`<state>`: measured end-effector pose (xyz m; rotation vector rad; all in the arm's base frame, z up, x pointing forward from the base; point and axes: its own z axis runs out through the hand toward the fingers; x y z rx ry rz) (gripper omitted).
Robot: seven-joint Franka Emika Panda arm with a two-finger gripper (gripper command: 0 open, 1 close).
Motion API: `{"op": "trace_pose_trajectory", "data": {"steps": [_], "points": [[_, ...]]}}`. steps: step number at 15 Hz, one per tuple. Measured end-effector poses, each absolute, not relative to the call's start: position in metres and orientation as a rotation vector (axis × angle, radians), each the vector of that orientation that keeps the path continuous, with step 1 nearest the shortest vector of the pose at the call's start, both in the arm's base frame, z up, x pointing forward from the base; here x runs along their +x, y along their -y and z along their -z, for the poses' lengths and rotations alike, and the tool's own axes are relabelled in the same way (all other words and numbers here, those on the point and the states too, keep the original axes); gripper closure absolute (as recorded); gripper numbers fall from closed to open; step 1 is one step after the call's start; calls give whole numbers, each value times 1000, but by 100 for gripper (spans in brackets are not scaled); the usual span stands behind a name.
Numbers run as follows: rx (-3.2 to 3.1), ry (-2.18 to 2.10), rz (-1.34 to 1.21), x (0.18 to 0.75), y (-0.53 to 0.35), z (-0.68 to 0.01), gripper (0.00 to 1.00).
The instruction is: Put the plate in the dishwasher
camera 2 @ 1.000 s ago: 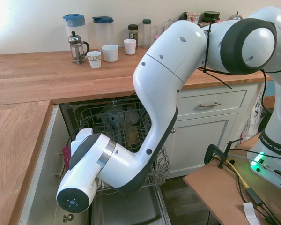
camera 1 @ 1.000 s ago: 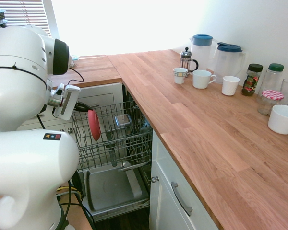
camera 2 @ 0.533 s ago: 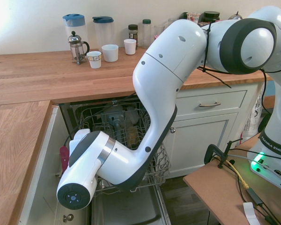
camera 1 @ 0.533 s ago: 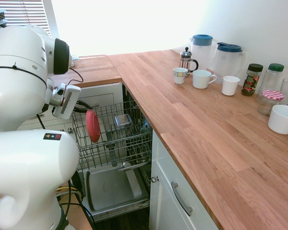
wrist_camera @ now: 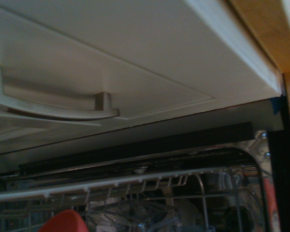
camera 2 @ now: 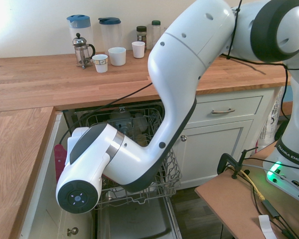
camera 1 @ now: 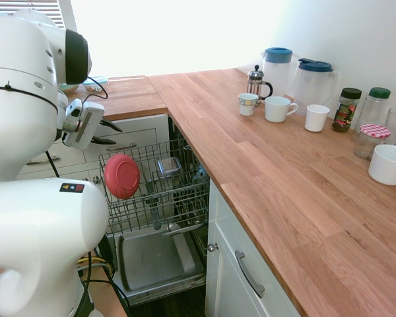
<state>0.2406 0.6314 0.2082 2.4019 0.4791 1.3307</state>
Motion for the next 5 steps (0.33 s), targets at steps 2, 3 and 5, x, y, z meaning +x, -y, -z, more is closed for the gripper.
{"op": "trace_pose_trajectory", "data": {"steps": [2, 3, 5], "points": [[2418, -452, -1370, 234, -616, -237, 0], [2436, -437, -1380, 232, -606, -249, 0], [2478, -414, -1389, 235, -586, -272, 0]]}}
